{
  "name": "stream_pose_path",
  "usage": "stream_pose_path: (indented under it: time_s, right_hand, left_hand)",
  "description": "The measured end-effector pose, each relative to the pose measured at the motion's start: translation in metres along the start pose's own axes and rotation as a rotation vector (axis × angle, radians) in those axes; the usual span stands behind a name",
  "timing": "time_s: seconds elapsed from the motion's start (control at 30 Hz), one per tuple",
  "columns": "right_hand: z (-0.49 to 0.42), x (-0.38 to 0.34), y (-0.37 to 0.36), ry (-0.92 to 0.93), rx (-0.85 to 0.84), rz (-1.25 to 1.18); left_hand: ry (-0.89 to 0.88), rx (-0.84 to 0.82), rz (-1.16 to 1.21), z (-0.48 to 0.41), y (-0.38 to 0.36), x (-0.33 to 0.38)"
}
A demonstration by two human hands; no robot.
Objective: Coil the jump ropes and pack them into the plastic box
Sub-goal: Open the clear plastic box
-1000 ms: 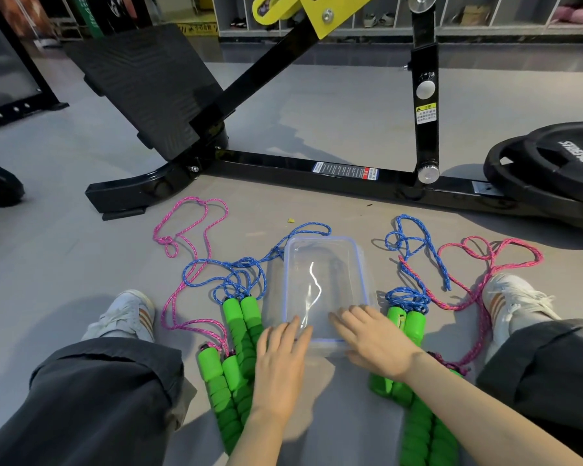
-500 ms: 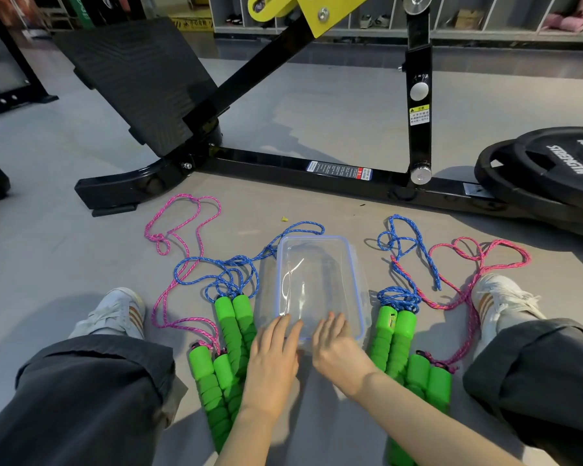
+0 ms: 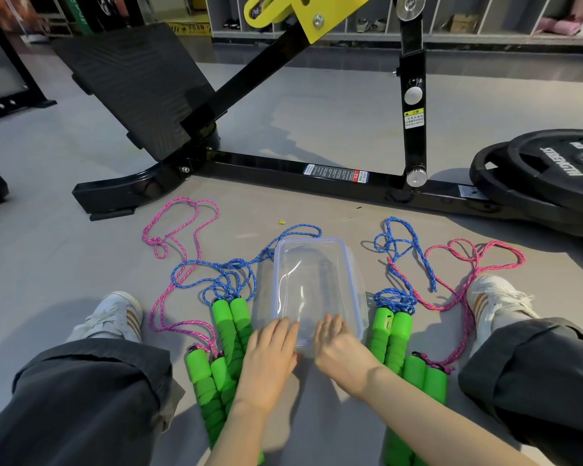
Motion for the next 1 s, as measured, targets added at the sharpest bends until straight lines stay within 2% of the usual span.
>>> stream_pose_path:
  time_s: [0.1, 0.2, 0.27, 0.4, 0.53, 0.63, 0.8, 1.0]
  right_hand:
    - [0.003, 0.003, 0.012, 0.058, 0.076, 0.031]
    - [0.005, -0.001, 0.013, 0.142, 0.029, 0.080]
    - [0.008, -0.003, 0.019, 0.204, 0.018, 0.015]
    - [0.005, 0.010, 0.015, 0.111, 0.096, -0.097]
    - [0.005, 0.028, 0.012, 0.077, 0.190, -0.387]
    - [0.002, 0.051, 0.007, 0.042, 0.225, -0.463]
    - [-0.014, 0.083, -0.011, -0.228, 0.102, -0.461]
    - [-0.023, 0.048, -0.018, -0.152, -0.098, -0.625]
  left_hand:
    - [-0.044, -0.019, -0.075, 0.001, -0.002, 0.003]
    - [-0.108, -0.023, -0.187, 0.002, -0.006, 0.007]
    - [-0.130, -0.008, -0.214, 0.000, -0.005, 0.008]
    - [-0.076, -0.057, -0.102, -0.007, -0.001, 0.002]
    - [0.061, -0.137, 0.045, 0.007, -0.012, -0.021]
    - [0.068, -0.138, 0.107, 0.005, -0.008, -0.016]
    - [-0.046, -0.128, 0.143, -0.015, -0.002, 0.024]
    - [0.102, -0.115, 0.128, -0.003, -0.012, -0.011]
Point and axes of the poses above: each hand's wrist, its own z-axis away from the middle knuckle, its own y-axis out of the back of the hand, x = y × z, the point moved 9 cm from there along -z, towards the middle knuckle, and after that the axes turned 12 degrees about -y, right-handed, at the moved point
